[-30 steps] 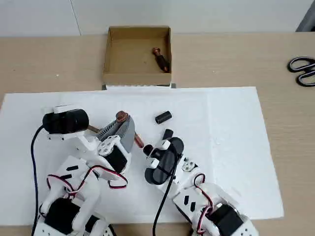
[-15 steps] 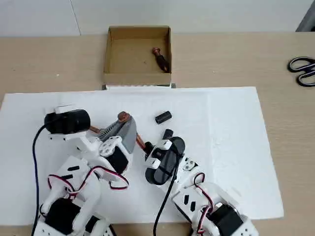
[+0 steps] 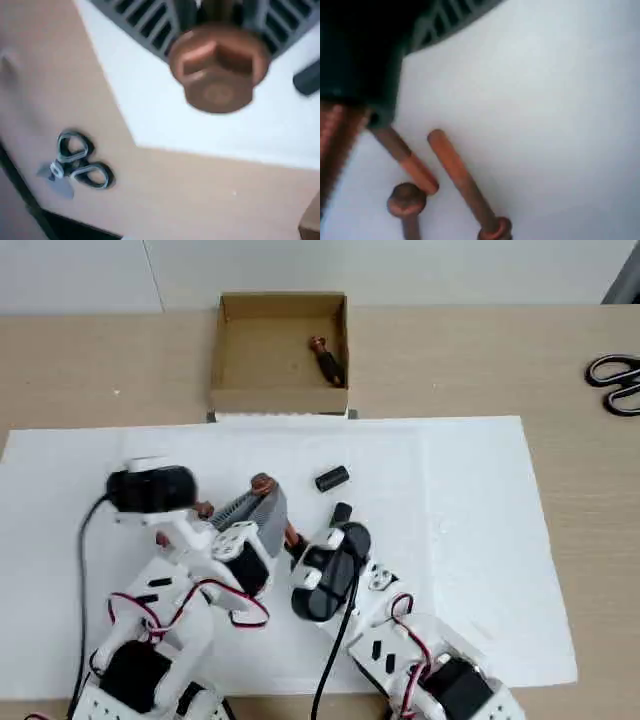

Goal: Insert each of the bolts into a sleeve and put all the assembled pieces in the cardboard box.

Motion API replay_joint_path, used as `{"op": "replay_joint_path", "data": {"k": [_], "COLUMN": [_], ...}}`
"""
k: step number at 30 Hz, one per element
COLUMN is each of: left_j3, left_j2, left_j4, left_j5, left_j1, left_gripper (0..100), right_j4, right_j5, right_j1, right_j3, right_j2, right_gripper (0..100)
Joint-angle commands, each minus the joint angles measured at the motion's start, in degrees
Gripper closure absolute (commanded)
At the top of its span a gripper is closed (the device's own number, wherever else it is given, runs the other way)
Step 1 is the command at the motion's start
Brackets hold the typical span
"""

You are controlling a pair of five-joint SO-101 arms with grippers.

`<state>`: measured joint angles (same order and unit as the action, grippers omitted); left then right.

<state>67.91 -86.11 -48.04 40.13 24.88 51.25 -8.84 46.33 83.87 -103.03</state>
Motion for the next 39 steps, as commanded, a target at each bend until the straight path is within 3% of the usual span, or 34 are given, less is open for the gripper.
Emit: {"op": "replay_joint_path", "data": {"k": [1, 21, 33, 39], "left_j3": [0.0, -5.3, -5.0, -5.0], "left_j2": [-0.2, -0.5, -0.3, -0.5], "left_j4": [2.5, -12.9, -15.2, -15.0], "left_j5": [0.3, -6.3, -9.0, -9.8], "left_j1": [0.6, 0.7, 0.1, -7.7], "left_gripper": [100, 100, 100, 100], "right_j4": [-1.6, -2.0, -1.5, -1.5], "right_j5": [-0.3, -0.5, -0.6, -0.6], "right_j1": [2.2, -1.6, -1.7, -1.7], "right_j3": [-0.8, -2.4, -5.4, -5.4], "right_j2": [-0.5, -0.6, -0.6, -0.6], "right_gripper": [99.5, 99.5, 99.5, 99.5]}}
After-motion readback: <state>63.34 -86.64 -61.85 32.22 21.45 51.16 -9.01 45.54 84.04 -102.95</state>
